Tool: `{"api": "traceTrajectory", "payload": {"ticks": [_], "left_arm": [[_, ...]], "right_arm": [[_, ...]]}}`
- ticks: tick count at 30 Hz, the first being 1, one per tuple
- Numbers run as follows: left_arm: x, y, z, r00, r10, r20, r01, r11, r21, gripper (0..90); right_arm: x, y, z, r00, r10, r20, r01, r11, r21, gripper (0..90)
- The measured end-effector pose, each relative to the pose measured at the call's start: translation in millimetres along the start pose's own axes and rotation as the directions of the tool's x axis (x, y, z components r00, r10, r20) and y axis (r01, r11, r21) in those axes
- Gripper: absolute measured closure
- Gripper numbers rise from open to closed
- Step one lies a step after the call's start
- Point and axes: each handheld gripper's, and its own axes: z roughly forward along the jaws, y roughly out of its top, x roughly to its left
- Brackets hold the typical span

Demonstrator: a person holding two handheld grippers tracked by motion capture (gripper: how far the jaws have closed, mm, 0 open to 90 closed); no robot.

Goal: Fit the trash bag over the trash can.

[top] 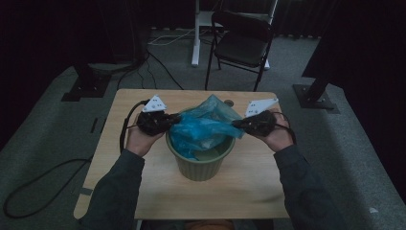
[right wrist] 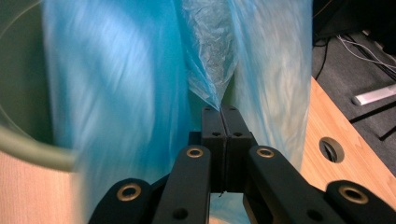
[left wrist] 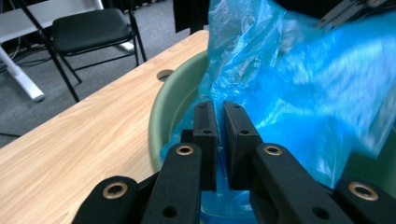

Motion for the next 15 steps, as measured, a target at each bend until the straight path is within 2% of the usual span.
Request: {"api": "traceTrajectory", "payload": {"ticks": [15], "left_arm": [[19.0, -21.6, -12.6, 0.996, -0.065, -0.061, 0.065, 0.9979, -0.008, 85.3]], "right_arm": [[-9.9, -22.5, -18.1, 0.9978, 0.046, 0.048, -0.046, 0.999, 0.004, 89.9]]}}
